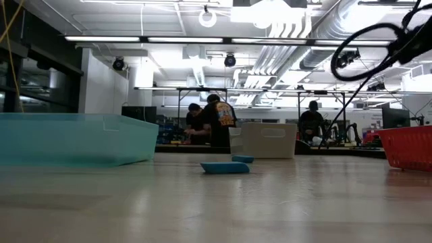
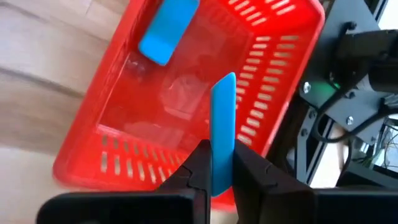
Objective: Pick & Place School Supplies
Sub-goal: Put the blue eraser into the red bin
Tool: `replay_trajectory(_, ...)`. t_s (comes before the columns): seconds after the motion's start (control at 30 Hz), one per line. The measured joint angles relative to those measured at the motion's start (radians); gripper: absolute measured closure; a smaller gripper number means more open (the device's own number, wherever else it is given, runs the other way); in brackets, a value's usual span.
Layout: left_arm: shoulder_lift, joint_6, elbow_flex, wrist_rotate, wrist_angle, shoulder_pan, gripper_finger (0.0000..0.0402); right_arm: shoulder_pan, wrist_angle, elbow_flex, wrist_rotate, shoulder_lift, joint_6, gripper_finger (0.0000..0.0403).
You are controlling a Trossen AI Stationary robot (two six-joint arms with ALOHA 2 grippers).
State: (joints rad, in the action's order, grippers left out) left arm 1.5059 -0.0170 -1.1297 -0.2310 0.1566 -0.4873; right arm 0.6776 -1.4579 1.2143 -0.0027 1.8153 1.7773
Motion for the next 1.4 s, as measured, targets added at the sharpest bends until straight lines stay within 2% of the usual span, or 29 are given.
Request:
replay_trajectory(0.27,0.0,-0.003,0.0,0.0,0.0,0.0,0.0287,-0.049,0.047,-0.046,0.001,0.0,-0.046,0.0374)
replay_trajectory(0.43,0.0,-0.003,0.001,0.0,0.0,0.0,0.0287,-0.085,0.108,-0.09,-0.05,0.0,-0.059,0.0373)
replay_trajectory(0.7,0.0,-0.005,0.001,0.0,0.0,-0.001,0.0287,-0.104,0.168,-0.143,-0.045,-0.001,-0.084,0.0372)
replay_trajectory(1.17,0.0,-0.006,0.001,0.0,0.0,-0.001,0.0287,-0.102,0.172,-0.143,-0.012,-0.008,-0.083,0.0287)
replay_trajectory(1.4,0.0,-0.006,0.0,0.0,0.0,-0.001,0.0287,-0.102,0.173,-0.143,-0.014,-0.008,-0.097,0.0273)
